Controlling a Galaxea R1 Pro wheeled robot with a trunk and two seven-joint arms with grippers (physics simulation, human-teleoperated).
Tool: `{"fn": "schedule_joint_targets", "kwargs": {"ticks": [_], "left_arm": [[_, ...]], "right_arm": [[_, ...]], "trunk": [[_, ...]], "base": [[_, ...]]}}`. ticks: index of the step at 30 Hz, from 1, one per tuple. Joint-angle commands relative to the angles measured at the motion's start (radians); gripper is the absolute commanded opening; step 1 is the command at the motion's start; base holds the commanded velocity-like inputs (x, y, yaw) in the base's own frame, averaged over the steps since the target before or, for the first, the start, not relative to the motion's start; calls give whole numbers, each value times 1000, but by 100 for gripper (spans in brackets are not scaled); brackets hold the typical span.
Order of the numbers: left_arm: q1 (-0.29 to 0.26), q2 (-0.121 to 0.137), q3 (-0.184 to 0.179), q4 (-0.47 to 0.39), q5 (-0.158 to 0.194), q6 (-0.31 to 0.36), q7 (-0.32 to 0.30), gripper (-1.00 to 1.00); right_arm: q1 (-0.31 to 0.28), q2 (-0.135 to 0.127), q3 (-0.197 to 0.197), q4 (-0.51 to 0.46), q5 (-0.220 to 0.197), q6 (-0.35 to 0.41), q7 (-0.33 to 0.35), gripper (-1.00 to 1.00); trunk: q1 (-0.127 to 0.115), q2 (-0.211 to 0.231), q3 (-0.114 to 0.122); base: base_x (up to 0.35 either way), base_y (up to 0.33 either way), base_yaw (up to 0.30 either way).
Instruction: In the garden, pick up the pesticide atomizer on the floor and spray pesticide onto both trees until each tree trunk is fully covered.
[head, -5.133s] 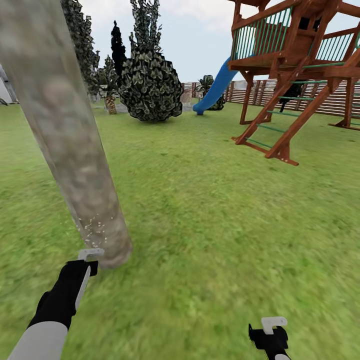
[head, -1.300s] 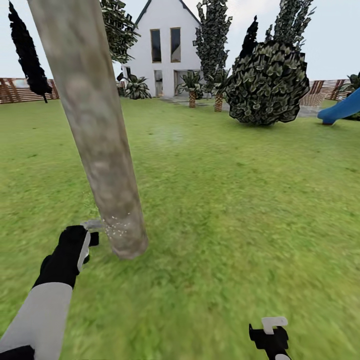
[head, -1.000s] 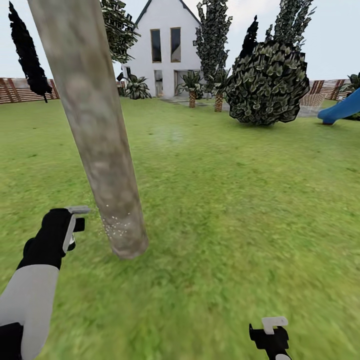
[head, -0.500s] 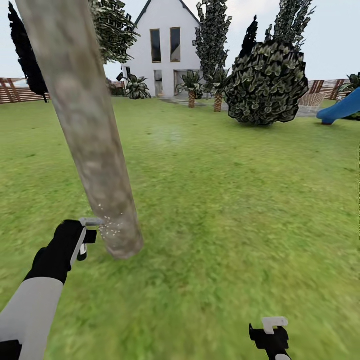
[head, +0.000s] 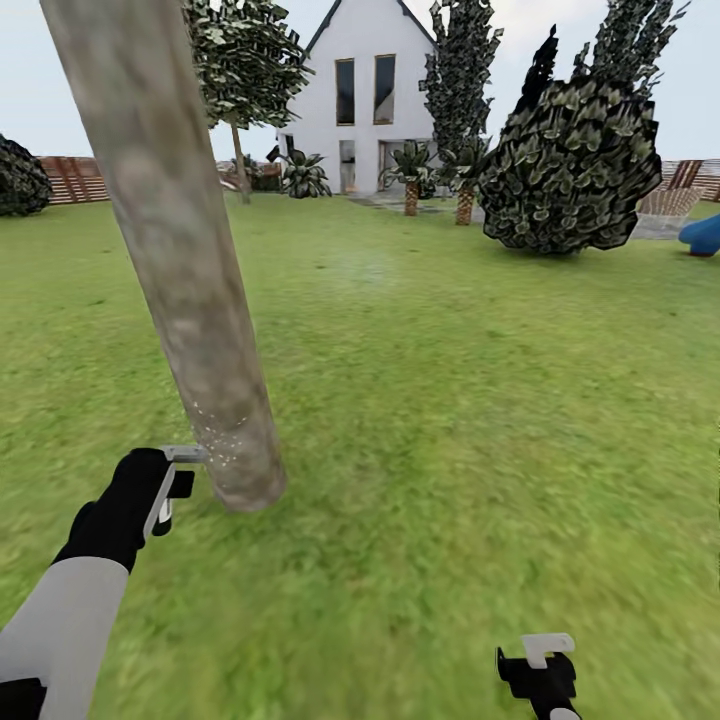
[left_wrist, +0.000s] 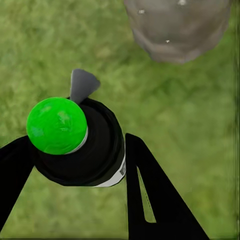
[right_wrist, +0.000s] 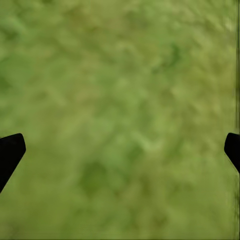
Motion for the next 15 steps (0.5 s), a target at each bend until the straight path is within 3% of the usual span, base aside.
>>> {"fn": "schedule_joint_targets", "kwargs": {"ticks": [1,10,15], "left_arm": [[-1,0,0,-1,-4,5,0,-100],[-1,-1,1,-1,-5,6,1,-100],[-1,1,8,-3,-5,6,2,-100]], "right_arm": [[0,0,8,0,-5,-2,-4,100],[0,0,8,0,-3,-2,-4,100],[0,2,8,0,-3,-2,-4,100]], "trunk": [[0,0,-1],[0,0,-1],[0,0,-1]], "base": [[7,-273,13],[1,-273,5],[0,-273,223]]}}
